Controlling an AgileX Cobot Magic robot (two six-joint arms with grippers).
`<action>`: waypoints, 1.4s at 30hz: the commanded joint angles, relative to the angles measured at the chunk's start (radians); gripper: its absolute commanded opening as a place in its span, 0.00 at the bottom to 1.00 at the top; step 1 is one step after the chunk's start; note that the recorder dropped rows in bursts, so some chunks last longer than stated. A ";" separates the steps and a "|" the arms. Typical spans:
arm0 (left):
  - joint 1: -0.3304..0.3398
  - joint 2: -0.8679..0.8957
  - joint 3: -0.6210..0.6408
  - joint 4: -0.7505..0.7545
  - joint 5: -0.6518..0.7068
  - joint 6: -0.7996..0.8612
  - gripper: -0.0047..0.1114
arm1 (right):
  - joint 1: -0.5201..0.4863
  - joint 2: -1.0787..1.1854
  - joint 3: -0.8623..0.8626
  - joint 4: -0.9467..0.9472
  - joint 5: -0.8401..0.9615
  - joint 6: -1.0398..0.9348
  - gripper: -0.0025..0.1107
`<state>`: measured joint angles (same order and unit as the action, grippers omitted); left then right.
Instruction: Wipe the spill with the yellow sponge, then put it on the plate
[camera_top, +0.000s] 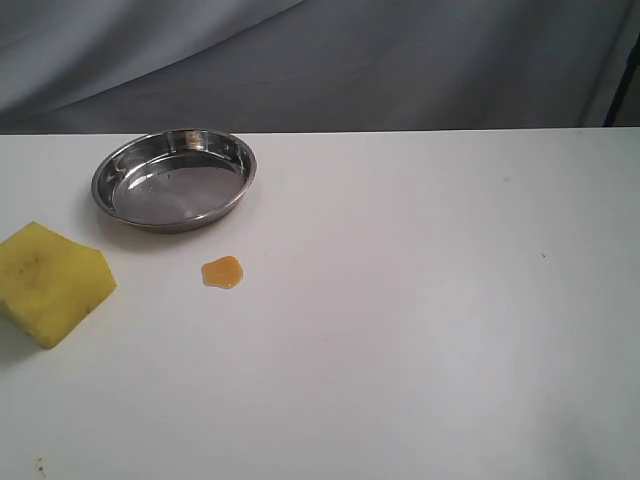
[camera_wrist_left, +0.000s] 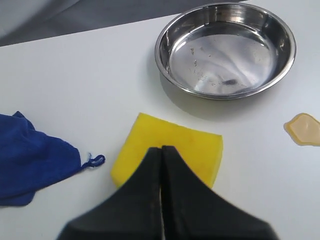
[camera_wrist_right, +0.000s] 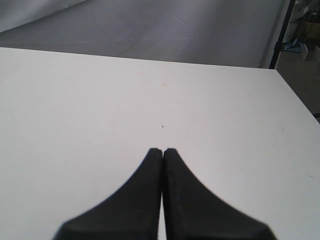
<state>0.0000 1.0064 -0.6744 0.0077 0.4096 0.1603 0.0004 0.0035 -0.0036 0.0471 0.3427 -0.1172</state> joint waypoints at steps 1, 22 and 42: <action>0.000 -0.001 0.006 -0.049 -0.020 -0.002 0.04 | 0.001 -0.004 0.004 0.004 -0.001 -0.002 0.02; 0.000 -0.001 0.006 -0.112 -0.013 -0.002 0.04 | 0.001 -0.004 0.004 0.004 -0.001 -0.002 0.02; 0.000 0.078 0.008 -0.139 -0.101 0.007 0.04 | 0.001 -0.004 0.004 0.004 -0.001 -0.002 0.02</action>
<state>0.0000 1.0823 -0.6693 -0.1228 0.3495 0.1621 0.0004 0.0035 -0.0036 0.0471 0.3427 -0.1172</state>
